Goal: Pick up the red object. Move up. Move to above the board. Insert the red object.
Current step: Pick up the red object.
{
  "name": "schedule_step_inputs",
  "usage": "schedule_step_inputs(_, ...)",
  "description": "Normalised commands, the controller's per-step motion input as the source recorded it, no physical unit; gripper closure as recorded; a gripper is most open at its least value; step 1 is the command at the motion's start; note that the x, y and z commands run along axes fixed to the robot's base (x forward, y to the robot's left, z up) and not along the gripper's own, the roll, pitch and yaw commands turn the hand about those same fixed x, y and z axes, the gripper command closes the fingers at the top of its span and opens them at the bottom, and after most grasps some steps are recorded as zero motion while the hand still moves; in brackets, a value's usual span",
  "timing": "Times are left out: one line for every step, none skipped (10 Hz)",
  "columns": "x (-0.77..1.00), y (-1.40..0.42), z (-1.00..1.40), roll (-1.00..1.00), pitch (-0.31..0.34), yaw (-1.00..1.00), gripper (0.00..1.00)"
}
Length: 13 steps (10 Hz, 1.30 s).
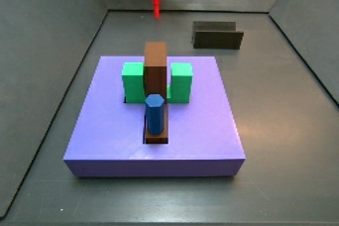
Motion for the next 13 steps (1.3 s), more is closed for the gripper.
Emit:
schedule_step_inputs(0.0, -0.07, 0.0, -0.04, 0.0, 0.09, 0.0)
schedule_step_inputs(0.0, -0.01, 0.0, -0.03, -0.001, 0.07, 0.0)
schedule_step_inputs(0.0, 0.0, 0.0, 0.0, 0.0, 0.0, 0.0)
schedule_step_inputs(0.0, 0.0, 0.0, 0.0, 0.0, 0.0, 1.0)
schedule_step_inputs(0.0, 0.0, 0.0, 0.0, 0.0, 0.0, 1.0)
schedule_step_inputs(0.0, 0.0, 0.0, 0.0, 0.0, 0.0, 1.0)
schedule_step_inputs(0.0, 0.0, 0.0, 0.0, 0.0, 0.0, 1.0)
schedule_step_inputs(0.0, 0.0, 0.0, 0.0, 0.0, 0.0, 1.0)
schedule_step_inputs(0.0, 0.0, 0.0, 0.0, 0.0, 0.0, 1.0)
schedule_step_inputs(0.0, 0.0, 0.0, 0.0, 0.0, 0.0, 1.0)
schedule_step_inputs(0.0, 0.0, 0.0, 0.0, 0.0, 0.0, 1.0)
schedule_step_inputs(0.0, 0.0, 0.0, 0.0, 0.0, 0.0, 1.0)
schedule_step_inputs(0.0, 0.0, 0.0, 0.0, 0.0, 0.0, 1.0)
